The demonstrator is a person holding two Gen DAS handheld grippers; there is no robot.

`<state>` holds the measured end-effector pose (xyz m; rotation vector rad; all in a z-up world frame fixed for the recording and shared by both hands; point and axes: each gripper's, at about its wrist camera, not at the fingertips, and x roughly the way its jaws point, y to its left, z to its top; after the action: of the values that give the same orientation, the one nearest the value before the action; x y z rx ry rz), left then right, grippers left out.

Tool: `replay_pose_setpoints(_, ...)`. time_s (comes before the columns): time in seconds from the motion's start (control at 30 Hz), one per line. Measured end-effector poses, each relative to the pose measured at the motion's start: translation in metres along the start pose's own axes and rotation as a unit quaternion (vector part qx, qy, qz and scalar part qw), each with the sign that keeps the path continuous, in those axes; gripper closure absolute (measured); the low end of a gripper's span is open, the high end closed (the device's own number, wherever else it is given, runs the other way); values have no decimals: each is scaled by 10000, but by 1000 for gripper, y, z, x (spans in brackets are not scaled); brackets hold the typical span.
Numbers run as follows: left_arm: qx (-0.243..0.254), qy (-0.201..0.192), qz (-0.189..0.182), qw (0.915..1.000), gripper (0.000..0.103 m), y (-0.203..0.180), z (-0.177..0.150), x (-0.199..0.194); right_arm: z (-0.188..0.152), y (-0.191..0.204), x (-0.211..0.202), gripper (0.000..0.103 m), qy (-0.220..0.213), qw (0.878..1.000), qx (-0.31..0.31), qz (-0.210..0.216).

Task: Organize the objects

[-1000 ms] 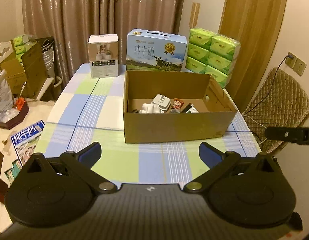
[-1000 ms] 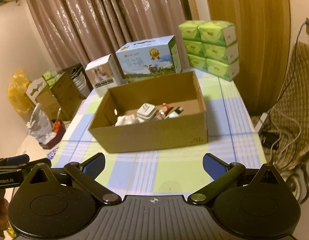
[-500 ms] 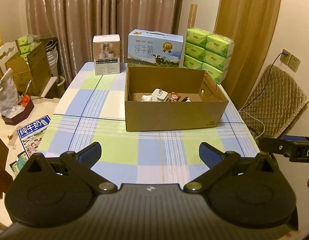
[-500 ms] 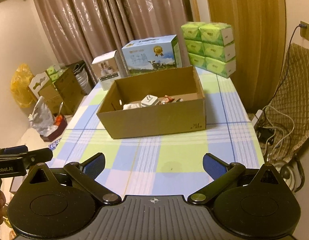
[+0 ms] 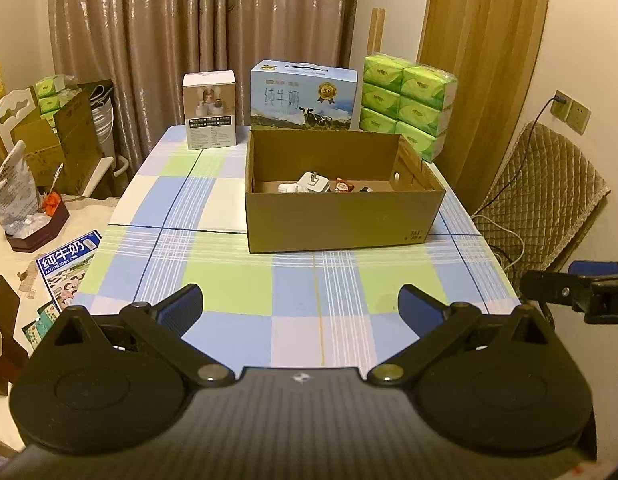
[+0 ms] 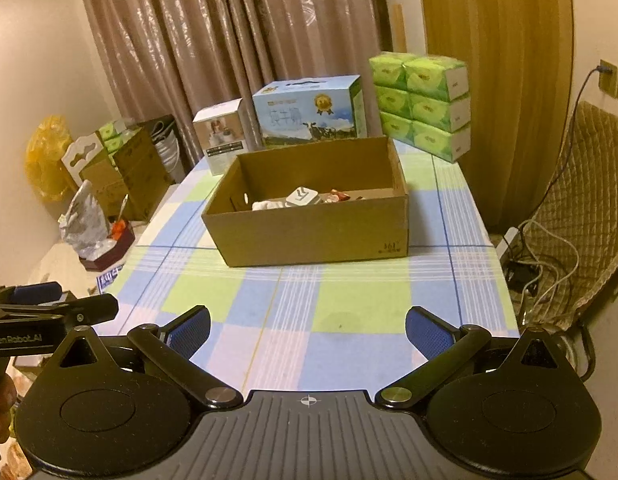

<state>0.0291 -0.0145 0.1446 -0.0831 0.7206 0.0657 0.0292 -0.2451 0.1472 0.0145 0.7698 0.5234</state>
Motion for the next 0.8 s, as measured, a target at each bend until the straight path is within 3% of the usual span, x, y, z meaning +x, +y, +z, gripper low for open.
replay_pose_setpoints(0.8, 18, 30, -133, 9999, 1, -7, -3, -1, -2, -4, 5, 2, 20, 10000, 3, -92)
